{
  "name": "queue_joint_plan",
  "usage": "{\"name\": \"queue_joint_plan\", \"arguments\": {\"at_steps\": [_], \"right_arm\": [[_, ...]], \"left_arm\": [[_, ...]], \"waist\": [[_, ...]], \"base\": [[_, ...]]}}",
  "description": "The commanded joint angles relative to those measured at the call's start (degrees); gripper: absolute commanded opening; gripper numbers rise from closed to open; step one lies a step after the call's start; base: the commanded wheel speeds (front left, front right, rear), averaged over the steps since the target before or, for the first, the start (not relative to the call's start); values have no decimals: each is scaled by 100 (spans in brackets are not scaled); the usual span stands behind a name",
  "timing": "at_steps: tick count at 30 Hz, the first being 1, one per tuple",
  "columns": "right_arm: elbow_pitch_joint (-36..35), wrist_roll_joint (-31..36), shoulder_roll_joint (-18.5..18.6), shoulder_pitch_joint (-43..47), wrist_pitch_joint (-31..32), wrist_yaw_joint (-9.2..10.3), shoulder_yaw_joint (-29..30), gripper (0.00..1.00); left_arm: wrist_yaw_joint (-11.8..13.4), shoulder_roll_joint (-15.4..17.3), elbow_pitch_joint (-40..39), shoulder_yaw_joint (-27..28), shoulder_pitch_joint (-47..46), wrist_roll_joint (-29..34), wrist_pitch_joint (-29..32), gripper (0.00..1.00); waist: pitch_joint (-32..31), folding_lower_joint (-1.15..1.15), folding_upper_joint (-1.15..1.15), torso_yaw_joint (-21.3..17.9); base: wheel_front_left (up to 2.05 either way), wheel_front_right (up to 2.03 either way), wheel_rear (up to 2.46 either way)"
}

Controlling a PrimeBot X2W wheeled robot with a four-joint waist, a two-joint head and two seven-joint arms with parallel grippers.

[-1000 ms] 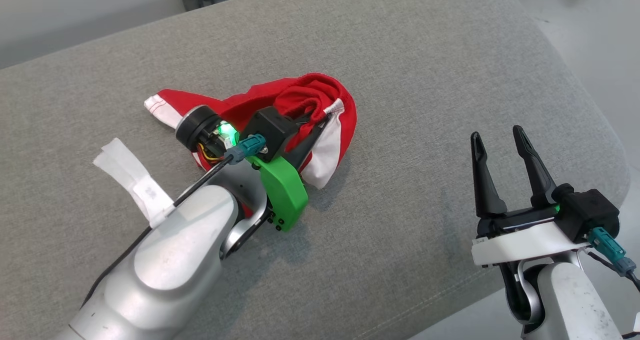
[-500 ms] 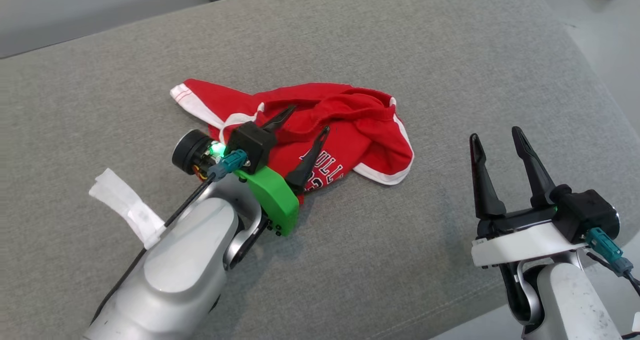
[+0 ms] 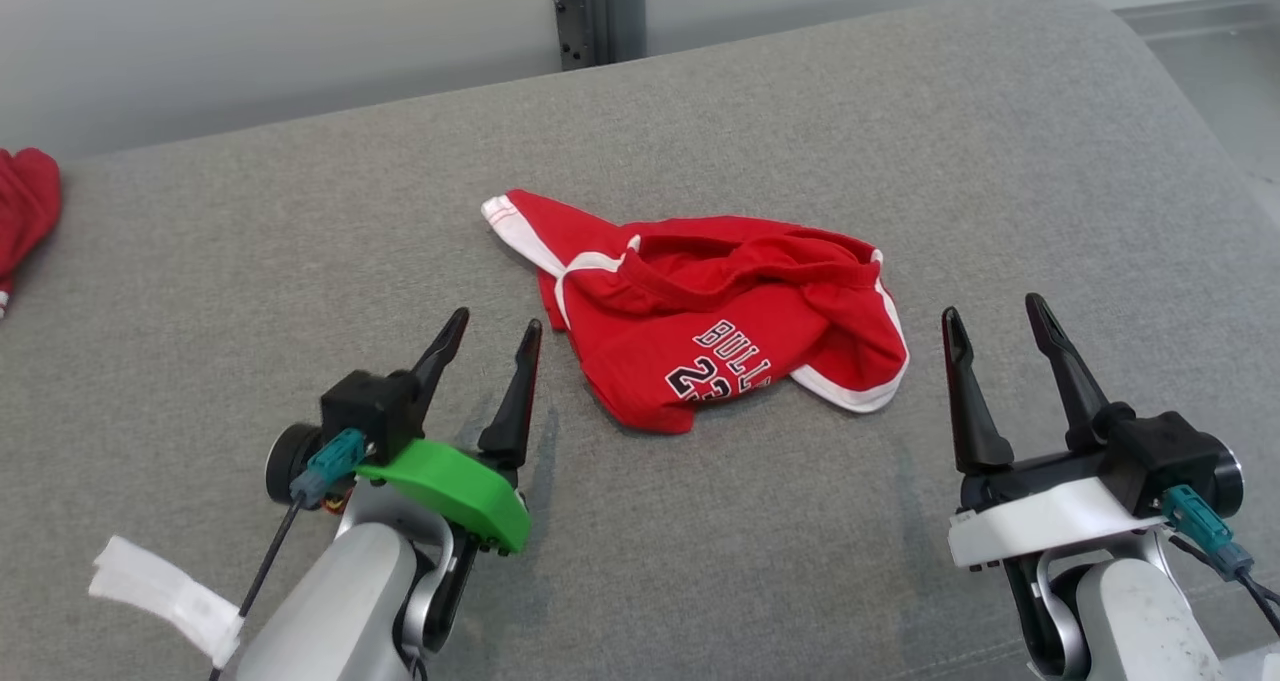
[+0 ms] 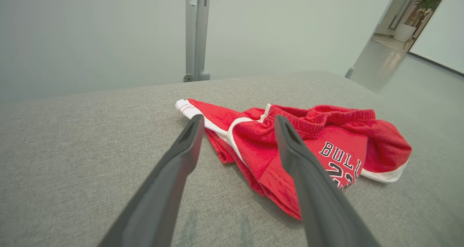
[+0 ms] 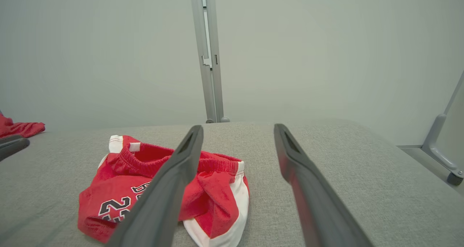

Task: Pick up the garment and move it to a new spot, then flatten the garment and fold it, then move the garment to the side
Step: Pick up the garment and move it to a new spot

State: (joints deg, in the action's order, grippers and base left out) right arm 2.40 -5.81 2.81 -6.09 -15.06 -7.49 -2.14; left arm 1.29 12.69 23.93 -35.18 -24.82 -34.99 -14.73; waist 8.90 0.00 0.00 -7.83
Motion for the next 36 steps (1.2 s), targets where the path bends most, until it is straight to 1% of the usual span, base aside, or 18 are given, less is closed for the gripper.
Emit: {"name": "queue_joint_plan", "arguments": {"at_steps": [1,4,6,11,17,20,26,36], "right_arm": [[9,57,16,106,-18,0,10,100],[25,65,14,200,-18,0,28,100],[37,49,14,263,-18,0,5,100],[75,10,15,378,-18,0,-40,100],[119,-60,16,431,-18,0,-115,100],[167,-117,14,485,-18,0,-144,100],[266,-200,15,550,-18,0,-198,100],[337,-196,15,536,-18,-1,-178,100]], "left_arm": [[100,39,-113,133,256,-9,-44,100],[303,40,-538,539,695,177,-45,100],[394,23,-853,811,1079,321,-39,100],[492,-52,-1414,1367,1883,679,-42,100],[416,-209,-1782,1931,2564,949,-43,100],[339,-290,-1879,2156,2776,1092,-44,100],[240,-488,-1908,2449,3026,1329,-44,100],[20,-710,-1827,2698,3088,1598,-44,100]], "waist": [[-400,0,0,376],[-548,0,0,512],[-626,0,0,593],[-778,0,0,710],[-869,0,0,710],[-899,0,0,698],[-942,0,0,673],[-935,0,0,679]], "base": [[0,0,0],[0,0,0],[0,0,0],[0,0,0],[0,0,0],[0,0,0],[0,0,0],[0,0,0]]}}
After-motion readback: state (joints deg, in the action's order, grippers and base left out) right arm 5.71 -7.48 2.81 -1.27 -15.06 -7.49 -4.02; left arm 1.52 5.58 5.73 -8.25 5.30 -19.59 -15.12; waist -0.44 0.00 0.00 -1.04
